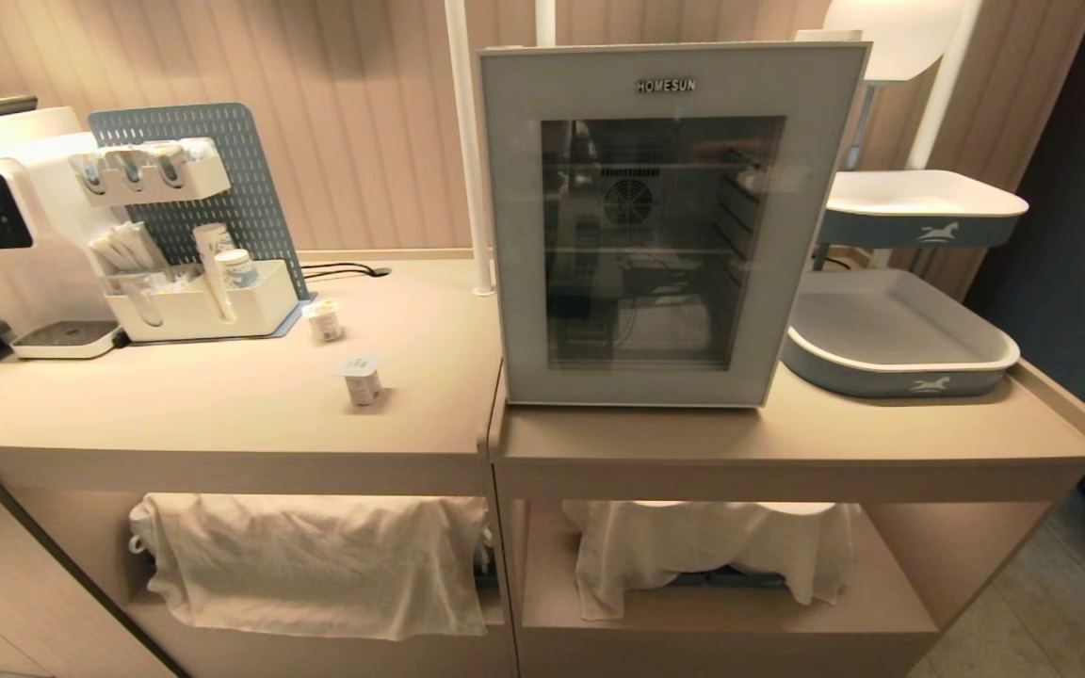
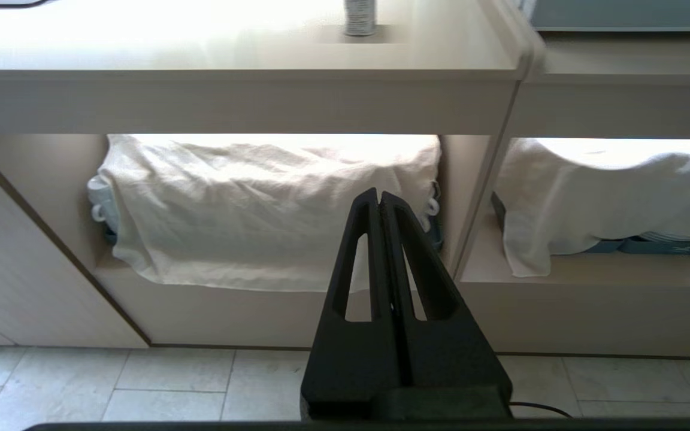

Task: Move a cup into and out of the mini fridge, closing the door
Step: Open the freezer door

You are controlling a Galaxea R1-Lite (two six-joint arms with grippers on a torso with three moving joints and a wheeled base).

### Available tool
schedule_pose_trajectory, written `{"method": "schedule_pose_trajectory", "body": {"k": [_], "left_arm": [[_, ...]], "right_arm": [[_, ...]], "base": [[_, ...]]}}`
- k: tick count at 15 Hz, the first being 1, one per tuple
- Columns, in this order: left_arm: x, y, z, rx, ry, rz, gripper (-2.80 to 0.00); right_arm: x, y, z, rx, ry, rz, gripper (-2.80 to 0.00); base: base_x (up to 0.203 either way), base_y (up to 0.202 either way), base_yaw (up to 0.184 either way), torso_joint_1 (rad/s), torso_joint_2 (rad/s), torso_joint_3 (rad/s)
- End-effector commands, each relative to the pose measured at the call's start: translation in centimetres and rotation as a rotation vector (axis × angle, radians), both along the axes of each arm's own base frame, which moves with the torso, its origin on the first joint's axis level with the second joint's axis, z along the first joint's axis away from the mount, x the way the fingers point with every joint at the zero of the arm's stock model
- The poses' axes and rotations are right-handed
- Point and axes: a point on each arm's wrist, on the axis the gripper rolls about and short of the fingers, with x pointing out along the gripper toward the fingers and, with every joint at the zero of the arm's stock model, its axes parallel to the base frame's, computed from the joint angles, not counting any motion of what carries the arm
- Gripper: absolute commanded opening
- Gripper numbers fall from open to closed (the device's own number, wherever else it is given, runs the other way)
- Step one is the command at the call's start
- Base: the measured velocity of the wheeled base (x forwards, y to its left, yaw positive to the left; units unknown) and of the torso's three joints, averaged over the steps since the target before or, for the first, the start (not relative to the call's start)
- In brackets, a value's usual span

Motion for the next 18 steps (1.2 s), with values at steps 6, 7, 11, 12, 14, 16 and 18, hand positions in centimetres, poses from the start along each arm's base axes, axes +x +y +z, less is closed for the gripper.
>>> {"method": "schedule_pose_trajectory", "body": {"k": [6, 7, 11, 12, 14, 16, 18], "left_arm": [[0.01, -0.01, -0.02, -0.005, -0.001, 0.000, -2.80], [0.02, -0.01, -0.06, -0.004, 0.000, 0.000, -2.80], [0.01, -0.01, -0.03, -0.001, 0.000, -0.002, -2.80], [0.01, -0.01, -0.03, -0.001, 0.000, -0.002, -2.80], [0.02, -0.01, -0.06, -0.003, 0.000, 0.000, -2.80], [0.01, -0.01, -0.03, -0.002, 0.000, -0.002, -2.80], [-0.02, 0.01, 0.12, -0.005, -0.005, 0.005, -2.80]], "right_arm": [[0.01, 0.00, 0.00, 0.000, 0.001, 0.000, -2.80], [0.01, 0.00, 0.00, 0.000, 0.002, 0.000, -2.80], [0.02, 0.00, 0.00, 0.000, 0.003, 0.000, -2.80], [0.02, 0.00, 0.00, 0.000, 0.003, 0.000, -2.80], [0.02, 0.00, 0.00, 0.000, 0.003, 0.000, -2.80], [0.02, 0.00, 0.00, 0.000, 0.003, 0.000, -2.80], [0.02, 0.00, 0.00, 0.000, 0.003, 0.000, -2.80]], "base": [[0.000, -0.071, 0.005, 0.002, 0.00, 0.003], [0.000, 0.000, 0.000, 0.000, 0.00, 0.000], [0.067, 0.000, 0.001, 0.002, 0.00, 0.001], [0.177, 0.000, -0.011, 0.001, 0.01, -0.003], [0.202, 0.000, 0.003, 0.003, 0.00, 0.001], [0.122, 0.000, 0.001, 0.004, 0.00, -0.001], [0.000, 0.000, 0.000, 0.000, 0.00, 0.000]]}}
